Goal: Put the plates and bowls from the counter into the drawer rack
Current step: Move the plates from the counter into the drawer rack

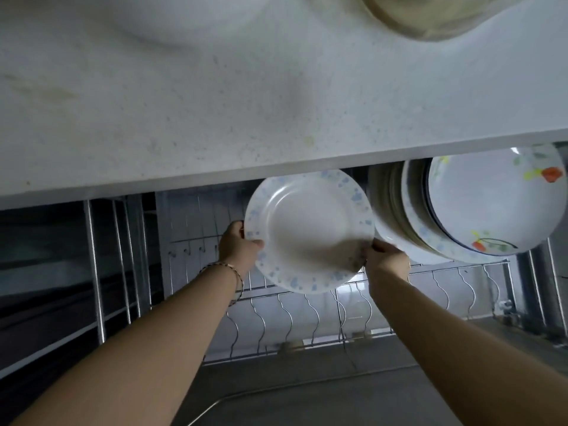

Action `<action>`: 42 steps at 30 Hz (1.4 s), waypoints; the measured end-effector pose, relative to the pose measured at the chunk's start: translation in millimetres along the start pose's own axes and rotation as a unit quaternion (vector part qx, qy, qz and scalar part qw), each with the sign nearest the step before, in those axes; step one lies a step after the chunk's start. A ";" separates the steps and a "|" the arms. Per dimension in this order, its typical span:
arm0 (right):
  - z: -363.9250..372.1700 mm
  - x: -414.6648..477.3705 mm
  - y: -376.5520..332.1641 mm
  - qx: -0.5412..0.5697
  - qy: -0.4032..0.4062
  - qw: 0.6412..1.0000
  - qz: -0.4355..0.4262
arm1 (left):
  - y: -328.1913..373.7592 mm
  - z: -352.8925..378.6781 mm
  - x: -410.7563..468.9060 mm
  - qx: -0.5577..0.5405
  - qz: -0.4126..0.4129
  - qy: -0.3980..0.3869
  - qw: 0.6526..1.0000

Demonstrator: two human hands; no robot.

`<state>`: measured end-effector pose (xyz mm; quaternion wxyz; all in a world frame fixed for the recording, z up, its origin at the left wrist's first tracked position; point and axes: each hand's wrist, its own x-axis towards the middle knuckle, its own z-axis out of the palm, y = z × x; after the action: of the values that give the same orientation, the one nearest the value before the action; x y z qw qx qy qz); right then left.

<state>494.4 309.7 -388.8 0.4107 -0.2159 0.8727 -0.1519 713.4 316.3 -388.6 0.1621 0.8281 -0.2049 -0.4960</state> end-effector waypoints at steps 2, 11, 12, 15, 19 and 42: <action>1.3 -2.2 1.1 -0.028 -0.003 0.999 -0.015 | -2.7 -2.6 -4.0 0.040 0.025 -0.016 0.999; -70.0 -51.6 -13.9 -0.373 -0.240 0.893 -0.074 | 34.2 -22.2 -85.7 0.315 0.121 -0.118 0.934; -85.3 -58.2 -16.2 -0.386 -0.252 0.884 -0.080 | 44.2 -21.1 -101.2 0.329 0.141 -0.157 0.920; -133.6 -72.2 -25.7 -0.419 -0.245 0.868 -0.104 | 78.8 -9.2 -144.3 0.359 0.169 -0.209 0.894; -216.7 -77.7 -44.8 -0.431 -0.215 0.865 -0.144 | 142.4 19.4 -210.6 0.397 0.209 -0.226 0.865; -702.2 84.8 -156.7 -0.519 -0.081 0.773 -0.356 | 427.5 347.5 -485.2 0.316 0.316 -0.132 0.885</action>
<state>-63.7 194.0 58.2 0.2223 -0.7028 0.6433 0.2068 122.8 167.2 21.1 0.0116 0.6535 -0.6214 -0.4321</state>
